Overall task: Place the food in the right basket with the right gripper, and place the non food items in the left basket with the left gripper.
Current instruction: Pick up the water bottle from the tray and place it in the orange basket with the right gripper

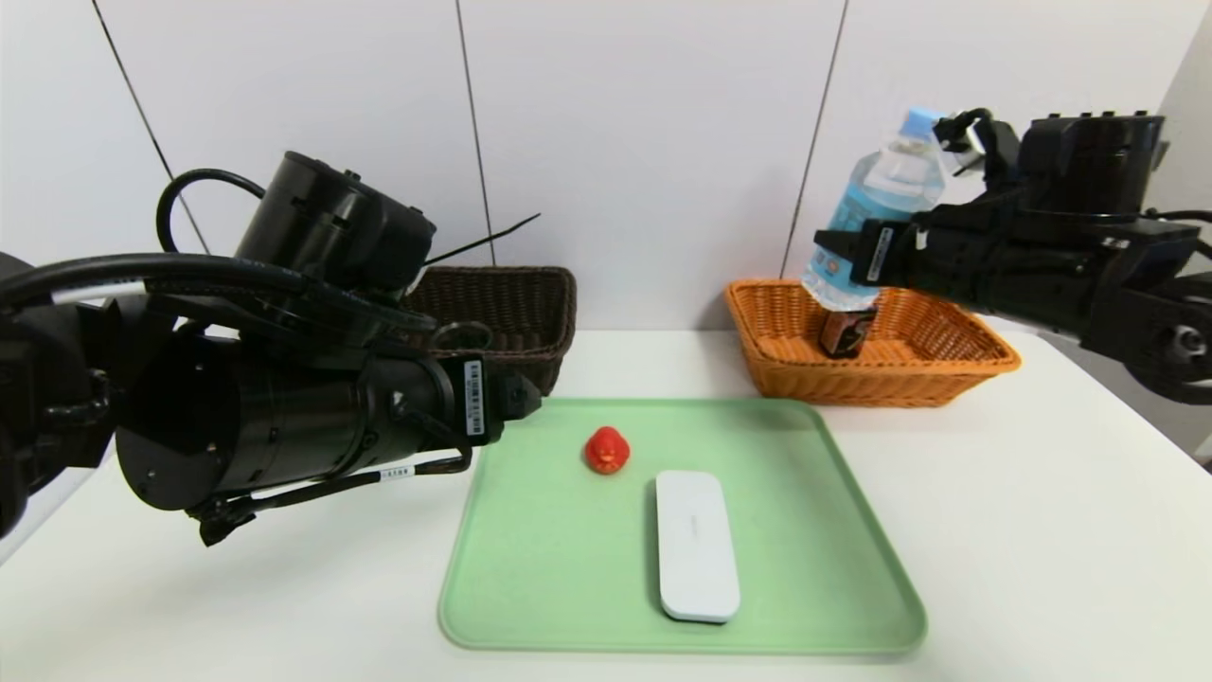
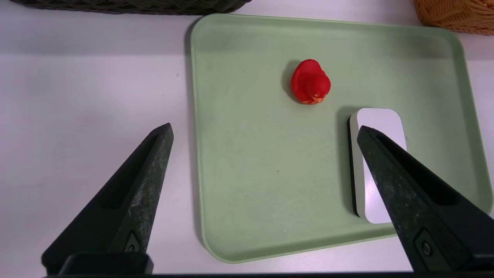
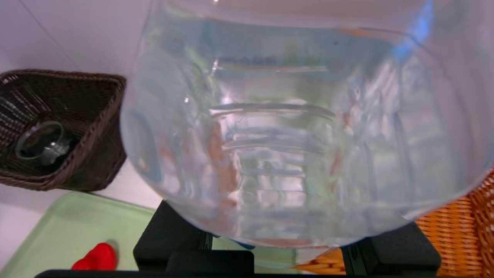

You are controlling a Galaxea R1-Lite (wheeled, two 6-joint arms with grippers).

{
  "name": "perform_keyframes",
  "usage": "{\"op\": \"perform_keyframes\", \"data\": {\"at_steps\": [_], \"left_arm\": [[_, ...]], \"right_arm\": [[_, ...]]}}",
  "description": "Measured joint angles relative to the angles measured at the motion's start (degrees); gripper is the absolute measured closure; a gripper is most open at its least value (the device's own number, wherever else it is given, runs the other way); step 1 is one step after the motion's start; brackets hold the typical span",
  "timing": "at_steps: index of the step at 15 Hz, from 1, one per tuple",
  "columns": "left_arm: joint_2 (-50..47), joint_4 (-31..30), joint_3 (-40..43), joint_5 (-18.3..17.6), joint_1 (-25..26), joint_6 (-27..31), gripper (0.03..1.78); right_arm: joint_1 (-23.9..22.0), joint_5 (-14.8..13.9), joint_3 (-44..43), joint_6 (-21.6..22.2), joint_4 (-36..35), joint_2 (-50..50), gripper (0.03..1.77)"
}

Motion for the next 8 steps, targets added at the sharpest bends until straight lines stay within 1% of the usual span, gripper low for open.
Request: {"op": "perform_keyframes", "data": {"at_steps": [3, 8], "left_arm": [[0.00, -0.11, -0.05, 0.02, 0.00, 0.15, 0.12], [0.32, -0.16, 0.11, -0.05, 0.02, 0.06, 0.12]], "right_arm": [[-1.55, -0.11, -3.25, -0.11, -0.74, 6.47, 0.95], [-2.71, -0.65, -9.68, 0.04, -1.35, 16.15, 0.95]]}}
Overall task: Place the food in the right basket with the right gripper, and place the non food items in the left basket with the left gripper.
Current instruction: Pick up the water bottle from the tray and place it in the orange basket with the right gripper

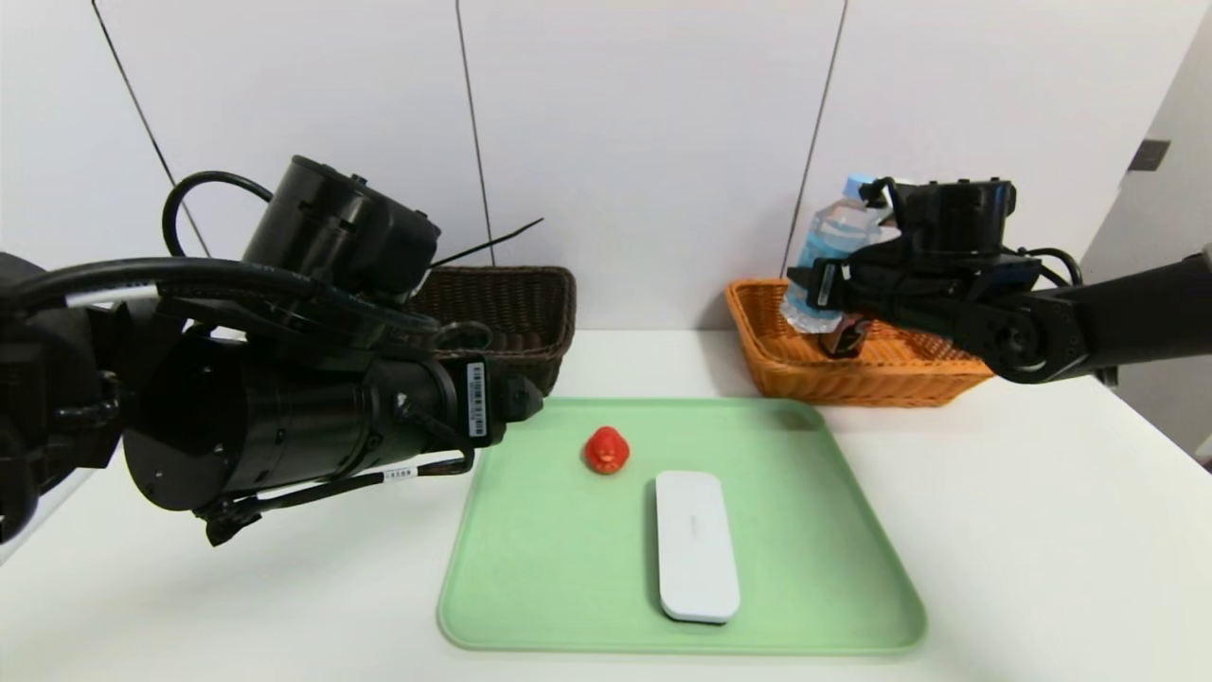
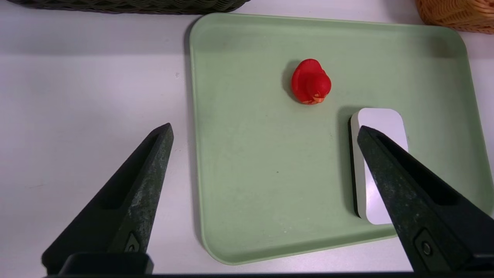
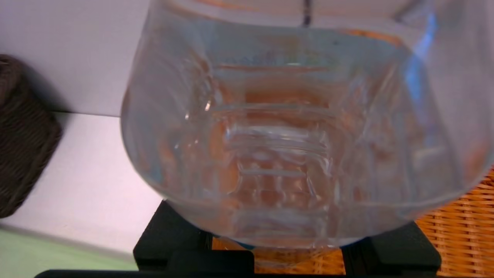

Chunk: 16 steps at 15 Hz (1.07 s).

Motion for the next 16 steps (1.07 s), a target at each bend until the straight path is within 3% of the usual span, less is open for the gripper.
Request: {"op": "perform_keyframes", "data": {"at_steps": [8, 16], "left_arm": [[0.74, -0.09, 0.09, -0.09, 0.06, -0.02, 0.12], [0.95, -0.09, 0.09, -0.17, 0.50, 0.05, 0.12]], "right_arm": [[-0.16, -0.10, -2.05, 0.13, -0.41, 6.25, 0.95], [-0.13, -0.79, -1.93, 0.24, -0.55, 6.23, 0.42]]}}
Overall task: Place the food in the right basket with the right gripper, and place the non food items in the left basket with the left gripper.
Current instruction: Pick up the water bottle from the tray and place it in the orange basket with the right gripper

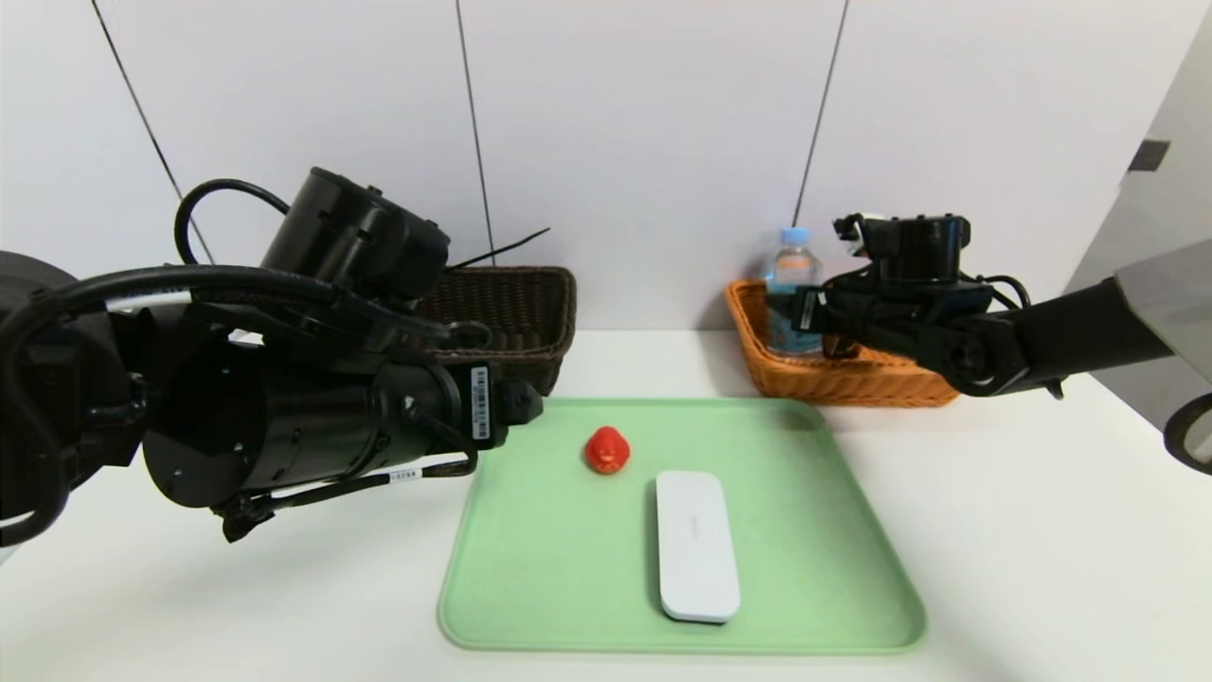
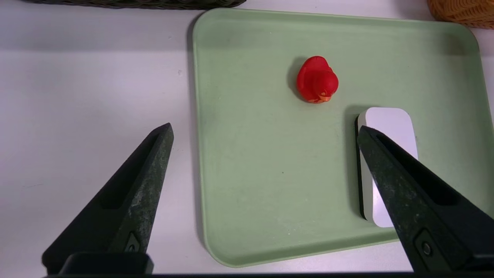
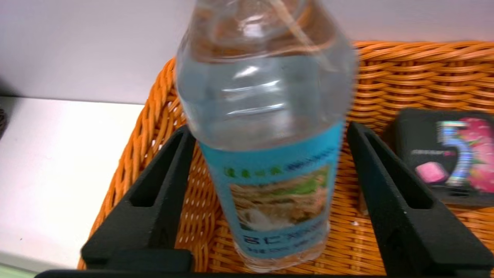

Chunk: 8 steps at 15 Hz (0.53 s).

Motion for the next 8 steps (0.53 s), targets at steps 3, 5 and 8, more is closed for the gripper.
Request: {"op": "perform_keyframes", "data": {"at_steps": [3, 5, 8], "left_arm": [[-0.06, -0.01, -0.60, -0.02, 0.56, 1.24, 0.12], [-0.06, 0.02, -2.04, 0.00, 1.02, 1.94, 0.12], [0.49, 1.46, -7.17, -0.20, 1.11, 2.04, 0.12]], "right_arm": [[0.74, -1.84, -0.52, -0.24, 0.99, -3.97, 0.31], [1.30, -2.19, -1.33, -0.37, 3.96, -8.44, 0.26], [1.74, -2.24, -3.36, -0.33, 13.95, -16.63, 0.21]]}}
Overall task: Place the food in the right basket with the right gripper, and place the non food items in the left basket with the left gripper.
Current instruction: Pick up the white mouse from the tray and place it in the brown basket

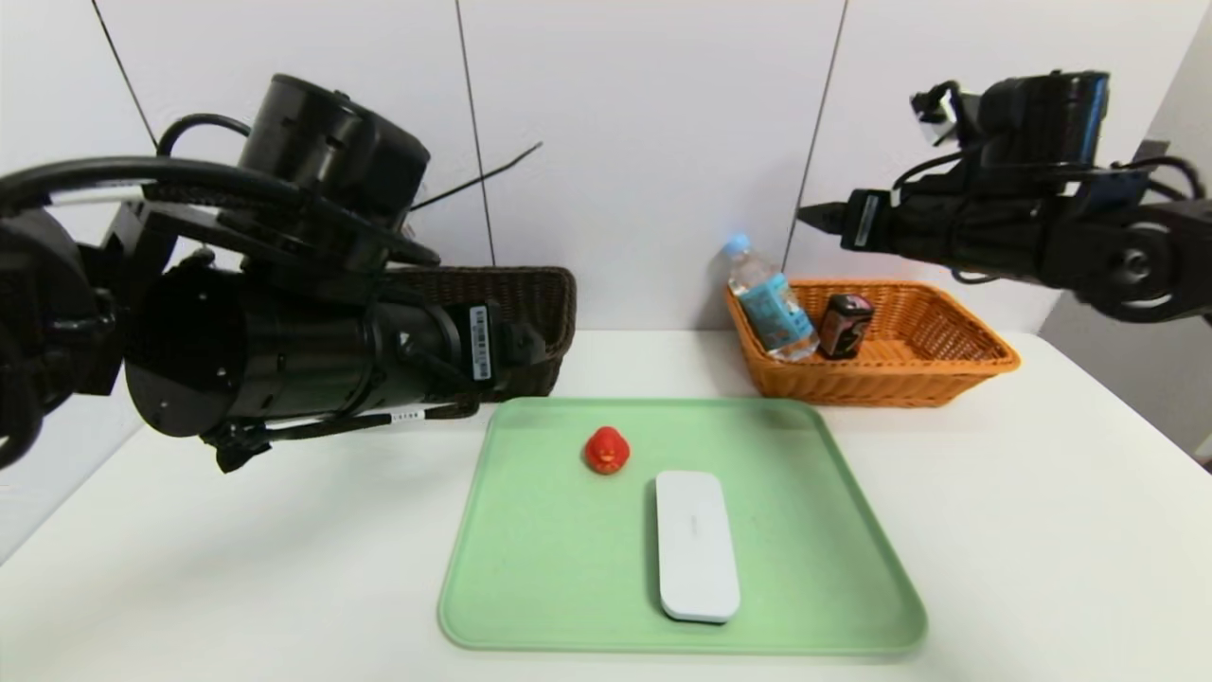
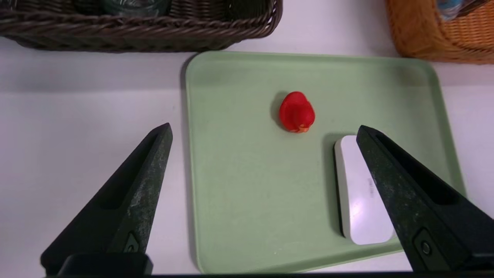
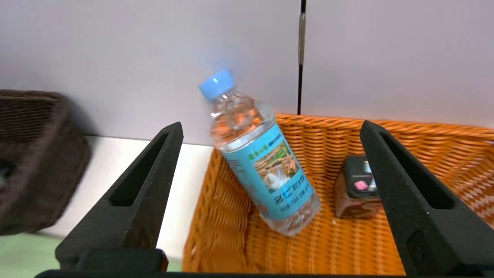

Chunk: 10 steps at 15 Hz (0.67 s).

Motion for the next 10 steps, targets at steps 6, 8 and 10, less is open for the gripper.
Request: {"op": "perform_keyframes", "data": {"at_steps": [6, 8, 10], "left_arm": [[6.16, 18.08, -20.57, -0.24, -7.42, -4.29, 0.12], [10.18, 23.28, -26.69, -0.50, -11.33, -6.47, 0.12], [14.53, 27.33, -30.78, -2.06, -14.47, -8.84, 0.12]], "right_arm": [[-0.41, 0.07, -2.18, 1.02, 26.22, -14.88, 0.14], [-1.00, 0.55, -2.23, 3.11, 34.26, -18.27, 0.13], [-1.77, 0.85, -1.27, 5.75, 39.11, -20.78, 0.12]]}}
